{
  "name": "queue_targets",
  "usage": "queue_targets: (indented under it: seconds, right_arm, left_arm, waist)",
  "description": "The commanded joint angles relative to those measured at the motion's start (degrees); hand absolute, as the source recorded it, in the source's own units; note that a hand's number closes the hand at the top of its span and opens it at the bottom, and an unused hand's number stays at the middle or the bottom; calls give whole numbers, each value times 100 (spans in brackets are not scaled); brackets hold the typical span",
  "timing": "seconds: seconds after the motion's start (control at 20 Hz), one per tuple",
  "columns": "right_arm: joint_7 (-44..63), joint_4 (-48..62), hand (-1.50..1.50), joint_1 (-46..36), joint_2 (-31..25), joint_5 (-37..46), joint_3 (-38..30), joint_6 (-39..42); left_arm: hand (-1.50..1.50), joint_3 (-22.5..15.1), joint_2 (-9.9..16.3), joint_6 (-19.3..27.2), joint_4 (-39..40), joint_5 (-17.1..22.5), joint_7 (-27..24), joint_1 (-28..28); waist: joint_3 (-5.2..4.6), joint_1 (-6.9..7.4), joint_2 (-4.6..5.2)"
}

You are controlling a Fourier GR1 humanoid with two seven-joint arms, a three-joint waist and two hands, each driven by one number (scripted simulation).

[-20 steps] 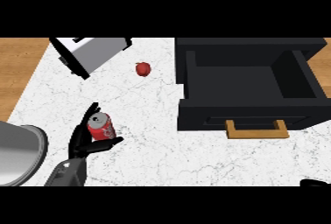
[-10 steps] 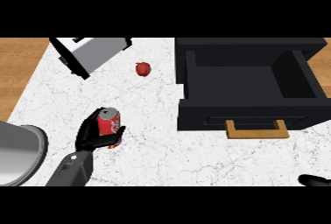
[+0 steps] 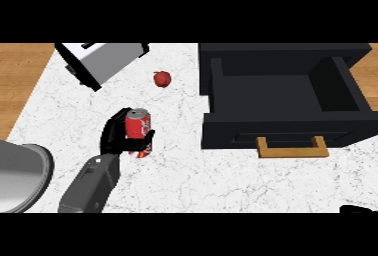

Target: Pick up the can, place it into the drawer and close the drawer

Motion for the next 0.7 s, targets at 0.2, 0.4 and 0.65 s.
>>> queue_targets:
  seconds: [0.2, 0.4, 0.65]
  right_arm:
    - [-564, 219, -150, 289, 75, -24, -186, 180]
    - [-90, -138, -150, 43, 151, 407, 124, -158]
    - [151, -180, -150, -123, -193, -102, -373, -66]
  left_arm:
    - [150, -88, -44, 62, -387, 128, 707, -581]
    - [150, -432, -200, 319, -1203, 0, 1515, -799]
    - [150, -965, -306, 721, -2077, 54, 2332, -954]
  waist:
    - [4, 25, -15]
    - [7, 106, -49]
    - [7, 87, -50]
